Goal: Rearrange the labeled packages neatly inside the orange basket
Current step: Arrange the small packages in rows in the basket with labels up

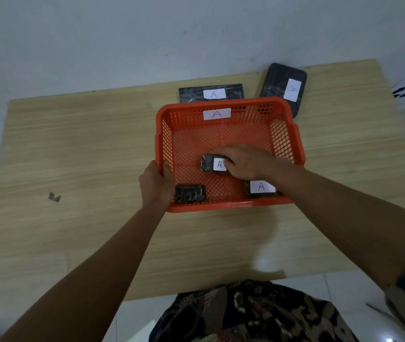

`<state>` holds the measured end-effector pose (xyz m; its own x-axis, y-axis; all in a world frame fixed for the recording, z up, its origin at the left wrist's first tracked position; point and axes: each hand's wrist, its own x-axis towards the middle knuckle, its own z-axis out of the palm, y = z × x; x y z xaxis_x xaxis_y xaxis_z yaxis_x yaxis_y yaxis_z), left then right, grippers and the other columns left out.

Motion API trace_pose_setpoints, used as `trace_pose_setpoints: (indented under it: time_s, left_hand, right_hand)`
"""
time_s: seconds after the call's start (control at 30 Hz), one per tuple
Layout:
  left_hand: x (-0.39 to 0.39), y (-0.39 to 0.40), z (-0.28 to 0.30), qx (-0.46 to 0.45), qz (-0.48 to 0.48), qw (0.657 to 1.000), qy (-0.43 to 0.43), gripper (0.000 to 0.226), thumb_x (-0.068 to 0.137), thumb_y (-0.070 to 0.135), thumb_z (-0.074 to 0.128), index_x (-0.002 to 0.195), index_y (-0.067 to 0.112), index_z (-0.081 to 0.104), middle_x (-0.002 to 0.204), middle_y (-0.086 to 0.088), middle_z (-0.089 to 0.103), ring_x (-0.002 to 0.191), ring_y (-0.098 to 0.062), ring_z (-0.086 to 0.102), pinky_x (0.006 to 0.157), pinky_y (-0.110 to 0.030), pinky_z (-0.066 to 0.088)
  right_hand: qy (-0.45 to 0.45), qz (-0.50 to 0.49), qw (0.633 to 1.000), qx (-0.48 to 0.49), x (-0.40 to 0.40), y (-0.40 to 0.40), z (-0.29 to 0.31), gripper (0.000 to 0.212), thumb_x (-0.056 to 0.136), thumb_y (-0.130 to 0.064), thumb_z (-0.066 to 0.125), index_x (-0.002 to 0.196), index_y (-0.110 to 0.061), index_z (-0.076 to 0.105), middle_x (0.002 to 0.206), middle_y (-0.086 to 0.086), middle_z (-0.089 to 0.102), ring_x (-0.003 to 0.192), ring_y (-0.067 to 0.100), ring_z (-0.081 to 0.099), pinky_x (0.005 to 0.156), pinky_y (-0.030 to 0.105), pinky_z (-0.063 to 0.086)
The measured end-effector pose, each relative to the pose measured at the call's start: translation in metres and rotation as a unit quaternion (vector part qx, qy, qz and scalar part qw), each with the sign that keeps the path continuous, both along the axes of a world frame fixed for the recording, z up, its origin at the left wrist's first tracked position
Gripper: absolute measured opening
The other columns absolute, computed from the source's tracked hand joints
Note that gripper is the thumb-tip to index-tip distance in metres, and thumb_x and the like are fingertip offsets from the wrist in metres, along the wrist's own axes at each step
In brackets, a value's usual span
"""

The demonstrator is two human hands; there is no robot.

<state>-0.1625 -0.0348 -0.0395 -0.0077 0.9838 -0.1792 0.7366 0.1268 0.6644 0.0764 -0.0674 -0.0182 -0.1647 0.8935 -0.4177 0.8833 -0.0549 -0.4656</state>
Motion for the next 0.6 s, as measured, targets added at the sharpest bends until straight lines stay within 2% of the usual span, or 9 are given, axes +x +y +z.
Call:
trace_pose_setpoints:
  time_s: [0.1,0.17,0.2,0.27,0.33,0.4,0.43,0.53,0.6]
  left_hand:
    - [0.002,-0.003,-0.002,0.004,0.021,1.0,0.006,0.031,0.1,0.029,0.044,0.102,0.003,0.062,0.094,-0.013,0.069,0.073,-0.018,0.052,0.065,-0.029,0.037]
    - [0.001,-0.003,-0.003,0.01,0.02,1.0,0.007,0.031,0.099,0.029,0.044,0.1,0.004,0.062,0.091,-0.012,0.068,0.072,-0.018,0.052,0.065,-0.029,0.037]
    - [0.001,-0.003,-0.004,0.012,0.018,1.0,0.006,0.031,0.099,0.029,0.044,0.099,0.004,0.061,0.09,-0.011,0.067,0.072,-0.019,0.053,0.064,-0.03,0.039]
    - [0.0,-0.003,-0.004,0.017,0.015,1.0,0.002,0.032,0.099,0.031,0.043,0.1,0.005,0.062,0.087,-0.007,0.065,0.072,-0.02,0.055,0.065,-0.031,0.041]
    - [0.0,-0.003,-0.005,0.022,0.015,1.0,0.001,0.032,0.099,0.031,0.043,0.099,0.006,0.062,0.084,-0.002,0.062,0.07,-0.018,0.055,0.064,-0.03,0.041]
    - [0.0,-0.004,-0.005,0.023,0.013,1.0,0.001,0.032,0.099,0.032,0.043,0.1,0.006,0.062,0.083,0.0,0.06,0.071,-0.018,0.055,0.065,-0.03,0.041]
    - [0.0,-0.004,-0.005,0.023,0.013,1.0,0.0,0.032,0.099,0.031,0.043,0.101,0.006,0.062,0.084,0.0,0.06,0.072,-0.019,0.056,0.066,-0.03,0.042]
    - [0.001,-0.004,-0.004,0.023,0.015,1.0,-0.006,0.032,0.099,0.032,0.043,0.1,0.007,0.062,0.084,0.0,0.061,0.072,-0.018,0.056,0.066,-0.03,0.041]
    - [0.001,-0.005,-0.003,0.023,0.02,1.0,-0.006,0.032,0.099,0.032,0.043,0.099,0.008,0.062,0.083,0.002,0.059,0.07,-0.015,0.053,0.064,-0.028,0.04]
  right_hand:
    - [-0.034,0.005,0.999,0.016,-0.007,-0.005,-0.008,0.047,0.103,-0.03,0.04,0.15,-0.024,0.04,0.144,0.009,0.054,0.122,0.028,0.053,0.102,0.044,0.044]
    - [-0.067,0.023,0.997,0.025,-0.013,-0.008,-0.013,0.06,0.1,-0.045,0.049,0.152,-0.017,0.036,0.152,0.009,0.044,0.133,0.028,0.046,0.109,0.044,0.038]
    - [-0.079,0.032,0.996,0.038,-0.015,-0.01,-0.016,0.067,0.096,-0.048,0.056,0.152,-0.016,0.035,0.152,0.009,0.043,0.132,0.029,0.046,0.108,0.043,0.039]
    - [-0.068,0.016,0.995,0.071,-0.017,-0.012,-0.019,0.072,0.09,-0.045,0.066,0.15,-0.016,0.036,0.146,0.008,0.047,0.124,0.029,0.052,0.097,0.041,0.043]
    - [-0.036,-0.008,0.995,0.088,-0.016,-0.012,-0.021,0.068,0.088,-0.042,0.07,0.144,-0.019,0.04,0.134,0.008,0.058,0.111,0.027,0.059,0.08,0.032,0.046]
    - [-0.019,0.0,0.996,0.09,-0.012,-0.01,-0.018,0.056,0.087,-0.04,0.069,0.135,-0.021,0.047,0.115,0.005,0.066,0.092,0.022,0.062,0.065,0.025,0.038]
    - [-0.014,0.009,0.996,0.082,-0.01,-0.009,-0.016,0.053,0.086,-0.04,0.069,0.131,-0.021,0.05,0.111,0.003,0.066,0.087,0.019,0.06,0.065,0.026,0.036]
    - [0.001,0.027,0.998,0.063,-0.004,-0.009,-0.01,0.052,0.084,-0.037,0.069,0.132,-0.021,0.056,0.118,-0.002,0.06,0.099,0.017,0.058,0.079,0.033,0.048]
    - [0.005,0.033,0.998,0.048,-0.002,-0.01,-0.011,0.055,0.086,-0.036,0.068,0.137,-0.02,0.054,0.127,0.0,0.059,0.11,0.02,0.058,0.091,0.039,0.05]
